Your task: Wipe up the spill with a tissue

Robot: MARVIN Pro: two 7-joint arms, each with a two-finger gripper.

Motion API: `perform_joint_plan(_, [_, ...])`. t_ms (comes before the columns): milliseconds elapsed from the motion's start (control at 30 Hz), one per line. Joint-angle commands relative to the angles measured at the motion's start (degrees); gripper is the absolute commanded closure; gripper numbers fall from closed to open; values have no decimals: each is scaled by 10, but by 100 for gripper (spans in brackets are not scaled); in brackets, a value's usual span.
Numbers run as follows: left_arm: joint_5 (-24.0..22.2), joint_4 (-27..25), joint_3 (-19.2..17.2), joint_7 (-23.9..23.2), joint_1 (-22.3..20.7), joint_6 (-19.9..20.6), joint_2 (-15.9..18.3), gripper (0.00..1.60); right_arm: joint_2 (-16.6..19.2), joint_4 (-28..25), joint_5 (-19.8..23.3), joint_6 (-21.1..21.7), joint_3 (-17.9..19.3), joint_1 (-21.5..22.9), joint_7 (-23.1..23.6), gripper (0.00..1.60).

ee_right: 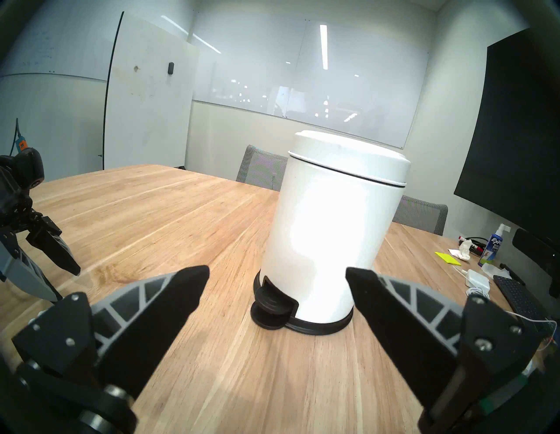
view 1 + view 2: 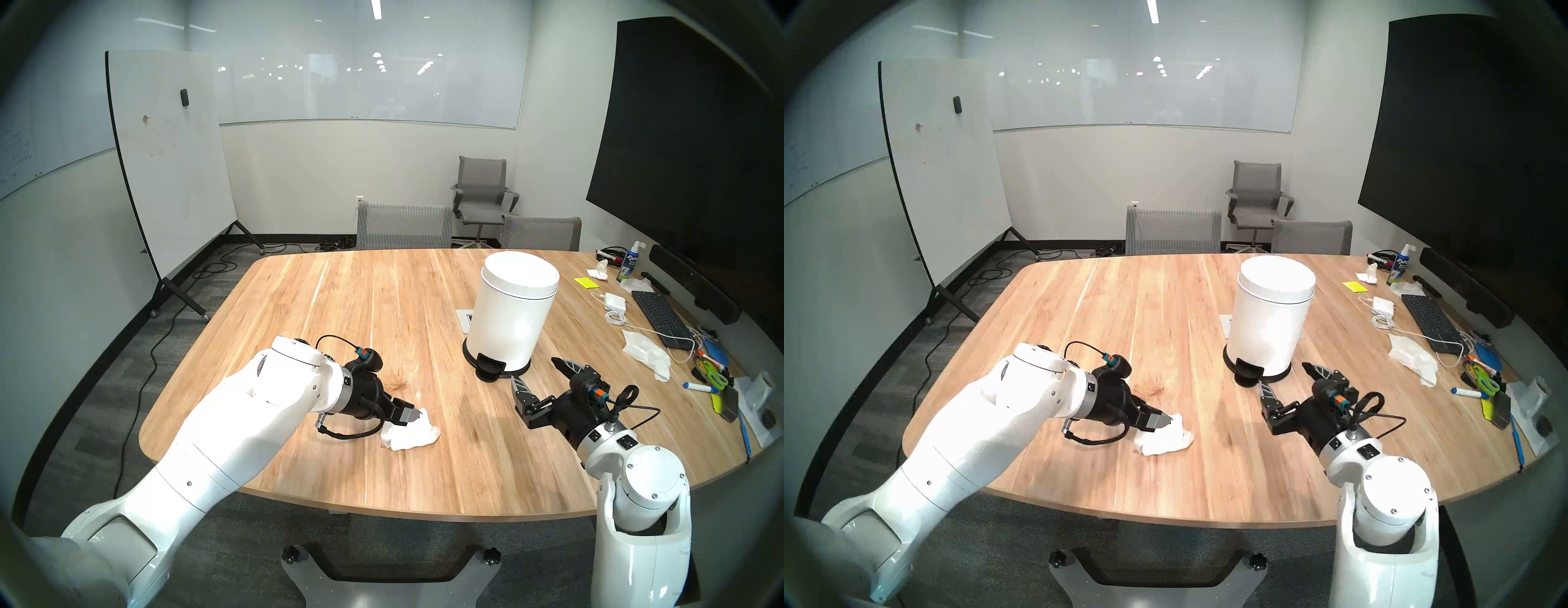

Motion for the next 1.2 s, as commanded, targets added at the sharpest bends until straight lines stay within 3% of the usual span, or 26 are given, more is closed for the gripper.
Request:
perform_joint_plan(0, [-16,-54,-16,-21,1,-1,24,0,0,-12,1,-1,-1,2,0,0])
perform_joint_plan(200, [-15,-91,-4,-61,18,-18,62,0,0,-11,1,-1,-1,2,0,0])
perform_joint_plan(333, [-3,-131,-6,-56,46,-39,82,0,0,-11,1,-2,-1,2,0,0])
perform_joint_plan(433, [21,-153,2,-44,71,-80,96,0,0,-11,1,-2,-1,2,0,0])
perform_joint_plan(633, [74,-193,8,-10,117,-124,110,0,0,-11,1,-2,-1,2,0,0])
perform_joint_plan(667, [88,-204,14,1,133,-160,119,0,0,-11,1,-2,-1,2,0,0])
perform_joint_plan(733, [116,-210,21,16,145,-161,117,0,0,-10,1,-2,-1,3,0,0])
perform_joint_plan(1000, [188,-216,36,55,190,-238,116,0,0,-11,1,-1,-1,2,0,0])
perform_joint_plan(1033, [196,-214,38,58,196,-263,119,0,0,-11,1,-1,-1,2,0,0])
perform_joint_plan(1067, [204,-217,36,59,197,-244,112,0,0,-11,1,-1,-1,2,0,0])
perform_joint_plan(1167, [217,-213,39,62,206,-281,112,0,0,-11,1,-1,-1,2,0,0])
